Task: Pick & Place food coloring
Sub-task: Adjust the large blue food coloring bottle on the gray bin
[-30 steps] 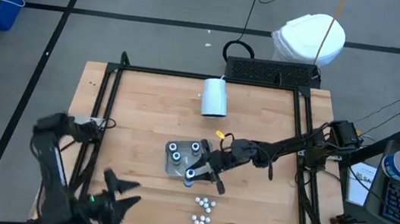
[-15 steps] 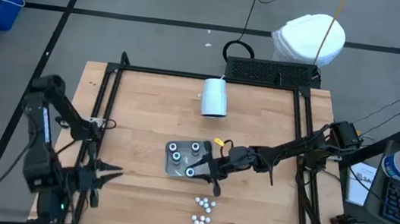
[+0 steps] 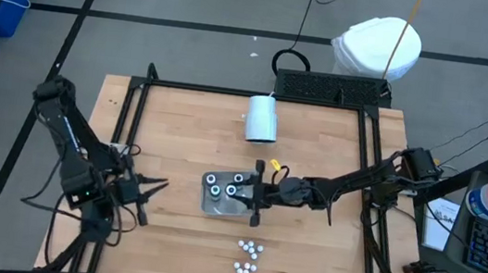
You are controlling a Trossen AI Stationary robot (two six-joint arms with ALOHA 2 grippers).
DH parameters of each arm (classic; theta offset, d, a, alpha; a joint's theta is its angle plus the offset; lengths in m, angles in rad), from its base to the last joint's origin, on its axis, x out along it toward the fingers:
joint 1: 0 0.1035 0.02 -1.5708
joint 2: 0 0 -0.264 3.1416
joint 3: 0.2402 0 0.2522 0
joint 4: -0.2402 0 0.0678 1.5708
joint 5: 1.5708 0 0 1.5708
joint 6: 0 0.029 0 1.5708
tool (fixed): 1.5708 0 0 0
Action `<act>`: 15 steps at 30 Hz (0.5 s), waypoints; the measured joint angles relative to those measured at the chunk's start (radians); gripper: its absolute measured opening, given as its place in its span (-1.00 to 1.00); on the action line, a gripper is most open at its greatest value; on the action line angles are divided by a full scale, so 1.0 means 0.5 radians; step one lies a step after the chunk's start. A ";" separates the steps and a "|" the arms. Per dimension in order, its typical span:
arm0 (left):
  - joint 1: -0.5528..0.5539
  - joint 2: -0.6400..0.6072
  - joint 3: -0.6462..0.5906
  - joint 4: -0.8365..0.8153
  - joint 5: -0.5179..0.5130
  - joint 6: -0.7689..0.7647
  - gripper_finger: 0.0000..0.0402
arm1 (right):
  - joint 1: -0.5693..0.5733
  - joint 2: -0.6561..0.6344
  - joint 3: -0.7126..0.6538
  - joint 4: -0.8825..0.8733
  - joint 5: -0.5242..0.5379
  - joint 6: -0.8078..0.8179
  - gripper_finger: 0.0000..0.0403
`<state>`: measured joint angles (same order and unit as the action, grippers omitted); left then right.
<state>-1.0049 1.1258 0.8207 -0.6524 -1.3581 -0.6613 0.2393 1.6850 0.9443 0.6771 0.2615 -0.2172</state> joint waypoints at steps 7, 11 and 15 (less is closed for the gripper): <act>0.180 -0.002 0.000 0.006 -0.059 0.009 -0.71 | -0.078 0.129 -0.001 0.040 -0.001 0.137 -0.47; 0.260 -0.001 0.000 0.004 0.044 -0.019 -0.71 | -0.056 0.186 0.000 0.048 -0.001 0.186 -0.45; 0.302 -0.001 -0.002 0.004 0.099 -0.028 -0.71 | -0.027 0.196 0.002 0.041 -0.002 0.220 -0.45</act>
<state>-0.8538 1.1255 0.8196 -0.6503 -1.3085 -0.6754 0.2258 1.7832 0.9451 0.6975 0.2604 -0.1070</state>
